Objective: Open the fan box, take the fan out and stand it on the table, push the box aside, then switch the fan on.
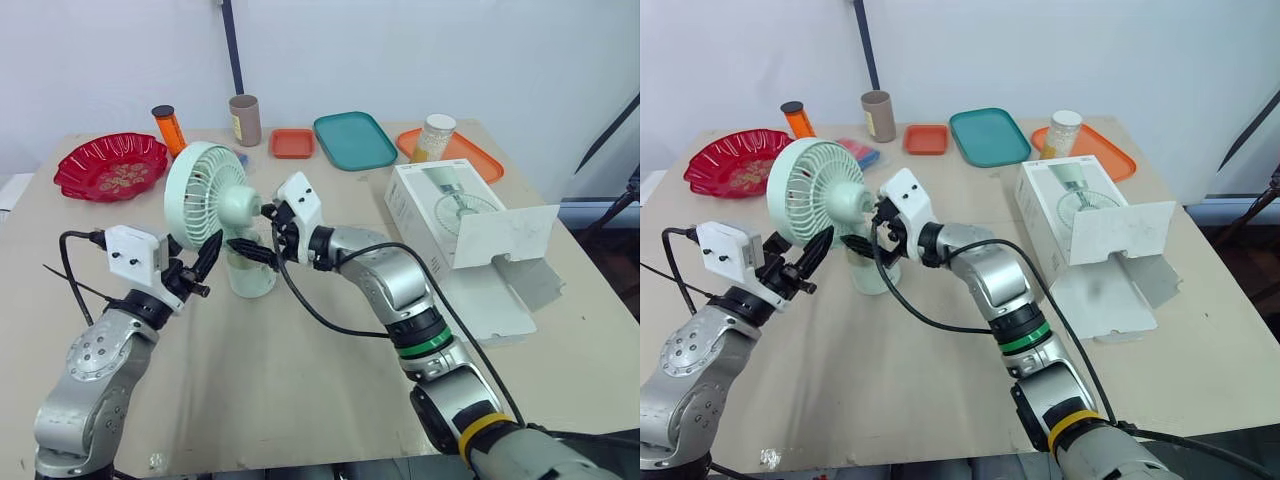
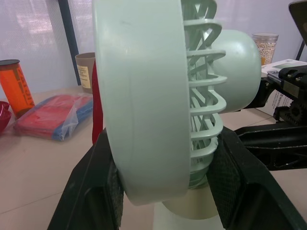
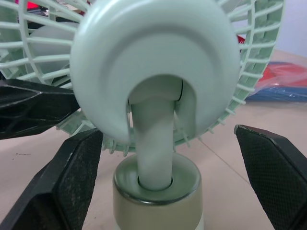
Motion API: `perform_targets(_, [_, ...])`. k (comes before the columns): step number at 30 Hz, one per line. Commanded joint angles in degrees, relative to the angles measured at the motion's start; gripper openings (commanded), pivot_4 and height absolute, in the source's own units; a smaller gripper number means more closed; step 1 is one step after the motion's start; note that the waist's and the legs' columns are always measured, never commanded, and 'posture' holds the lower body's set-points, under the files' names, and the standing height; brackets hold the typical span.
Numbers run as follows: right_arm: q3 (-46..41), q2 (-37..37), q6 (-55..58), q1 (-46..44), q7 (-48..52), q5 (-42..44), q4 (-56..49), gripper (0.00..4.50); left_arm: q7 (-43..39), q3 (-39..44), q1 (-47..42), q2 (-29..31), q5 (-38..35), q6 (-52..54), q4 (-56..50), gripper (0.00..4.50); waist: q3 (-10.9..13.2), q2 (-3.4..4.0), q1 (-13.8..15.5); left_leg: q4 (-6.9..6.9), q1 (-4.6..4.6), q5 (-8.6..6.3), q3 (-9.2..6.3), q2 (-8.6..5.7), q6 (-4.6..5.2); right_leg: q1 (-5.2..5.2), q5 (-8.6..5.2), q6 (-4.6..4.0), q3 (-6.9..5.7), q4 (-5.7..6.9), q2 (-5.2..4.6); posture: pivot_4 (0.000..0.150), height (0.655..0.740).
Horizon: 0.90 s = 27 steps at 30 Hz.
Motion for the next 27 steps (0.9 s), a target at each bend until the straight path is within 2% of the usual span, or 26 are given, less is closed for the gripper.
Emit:
perform_targets(1, [-0.25,1.06,-1.51,-1.53,0.35,0.09,-0.56,3.98,-0.45,0.46,-0.93,-0.08,0.28,-1.38,-1.63,1.85,0.00,0.00,0.00,0.00,0.00,0.00,0.00,0.00,0.00,0.00,0.00,0.00,0.00,0.00,0.00,0.150,0.7400])
perform_targets(2, [-0.19,1.04,-1.62,-1.46,0.51,0.03,-0.54,3.76,-0.47,0.48,-1.05,-0.07,0.31,-1.39,-1.55,1.85,0.00,0.00,0.00,0.00,0.00,0.00,0.00,0.00,0.00,0.00,0.00,0.00,0.00,0.00,0.00,0.150,0.7400])
perform_targets(3, [-0.08,0.98,-1.72,-1.31,0.66,-0.06,-0.58,3.15,-0.51,0.53,-1.13,-0.04,0.34,-1.43,-1.49,1.85,0.00,0.00,0.00,0.00,0.00,0.00,0.00,0.00,0.00,0.00,0.00,0.00,0.00,0.00,0.00,0.150,0.7400])
perform_targets(7, [0.70,0.32,-1.90,-0.18,2.00,-0.19,-1.50,1.83,-0.79,1.11,-1.02,0.17,0.48,-1.72,-1.20,1.85,0.00,0.00,0.00,0.00,0.00,0.00,0.00,0.00,0.00,0.00,0.00,0.00,0.01,0.01,0.00,0.150,0.7400])
perform_targets(22, [1.30,0.37,-2.68,0.94,4.41,0.02,-2.42,1.83,-1.29,1.78,-1.11,0.07,1.01,-1.92,-1.10,1.85,0.00,0.00,0.00,0.00,0.00,0.00,0.01,0.00,0.00,-0.01,0.00,0.00,0.02,0.01,0.00,0.150,0.7400])
perform_targets(23, [1.01,0.69,-2.80,0.75,3.95,-0.01,-2.04,1.40,-1.30,1.65,-1.11,0.06,1.10,-1.94,-1.12,1.85,0.00,0.00,0.00,0.00,0.00,0.00,0.01,0.00,0.00,-0.01,0.00,0.00,0.02,0.01,0.00,0.150,0.7400])
perform_targets(24, [0.78,0.88,-2.84,0.61,3.58,-0.05,-1.87,1.23,-1.26,1.51,-1.10,-0.01,1.20,-1.97,-1.21,1.85,0.00,0.00,0.00,0.00,0.00,0.00,0.01,0.00,0.00,-0.01,0.00,0.00,0.02,0.01,0.00,0.150,0.7400])
perform_targets(26, [0.78,0.98,-3.01,0.53,3.75,-0.05,-1.85,0.50,-1.26,1.34,-1.20,-0.10,1.38,-2.07,-1.15,1.85,0.00,0.00,0.00,0.00,0.00,0.00,0.01,0.00,0.00,-0.01,0.00,0.00,0.02,0.01,0.00,0.150,0.7400])
perform_targets(27, [0.80,1.01,-3.08,0.48,3.86,-0.05,-1.79,0.32,-1.28,1.33,-1.31,-0.12,1.43,-2.08,-1.04,1.85,0.00,0.00,0.00,0.00,0.00,0.00,0.01,0.00,0.00,-0.01,0.00,0.00,0.02,0.01,0.00,0.150,0.7400])
